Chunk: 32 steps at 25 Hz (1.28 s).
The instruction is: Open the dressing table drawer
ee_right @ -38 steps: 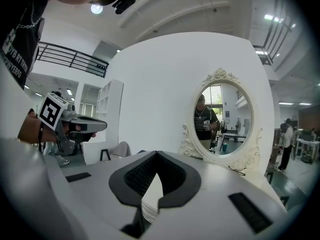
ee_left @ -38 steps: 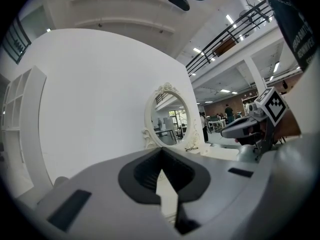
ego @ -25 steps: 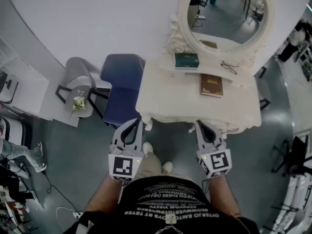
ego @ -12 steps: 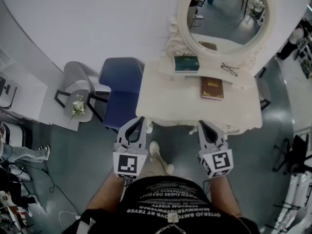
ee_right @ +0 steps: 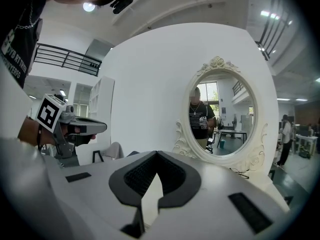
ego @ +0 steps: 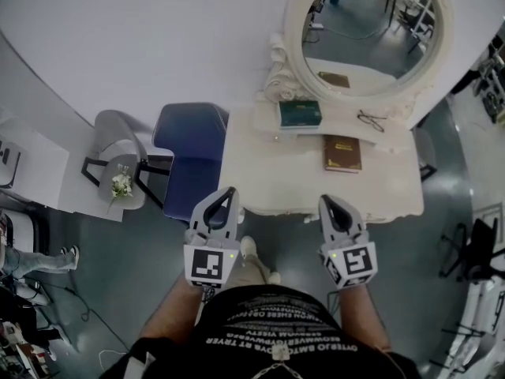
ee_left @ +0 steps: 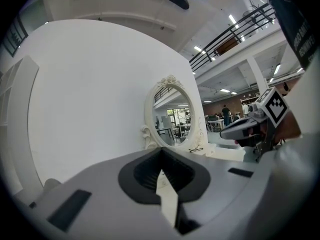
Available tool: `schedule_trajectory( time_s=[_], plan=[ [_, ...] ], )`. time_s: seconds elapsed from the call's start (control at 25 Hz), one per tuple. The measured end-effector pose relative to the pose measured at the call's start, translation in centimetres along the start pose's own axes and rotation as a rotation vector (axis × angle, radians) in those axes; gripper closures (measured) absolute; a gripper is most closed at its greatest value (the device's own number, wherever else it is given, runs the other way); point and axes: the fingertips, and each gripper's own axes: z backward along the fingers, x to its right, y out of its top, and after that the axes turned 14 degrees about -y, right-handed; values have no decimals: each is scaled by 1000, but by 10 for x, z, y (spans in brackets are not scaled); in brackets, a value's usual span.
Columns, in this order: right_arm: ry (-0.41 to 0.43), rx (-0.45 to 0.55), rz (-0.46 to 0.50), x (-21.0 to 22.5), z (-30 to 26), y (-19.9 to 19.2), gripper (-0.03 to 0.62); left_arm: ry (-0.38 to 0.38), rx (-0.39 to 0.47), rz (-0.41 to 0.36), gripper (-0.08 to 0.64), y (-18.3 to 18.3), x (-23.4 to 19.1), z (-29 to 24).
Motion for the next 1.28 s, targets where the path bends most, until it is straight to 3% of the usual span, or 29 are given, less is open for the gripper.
schedule_trajectory(
  time_s=[0.6,1.28],
  plan=[
    [-7,-22,-15,3,-73,7,591,-29,-55,23,557,-14,-53,-57],
    [-94,-17,17,1,-141,39,591,-165,-84,0,557,-35,-106,-120]
  ],
)
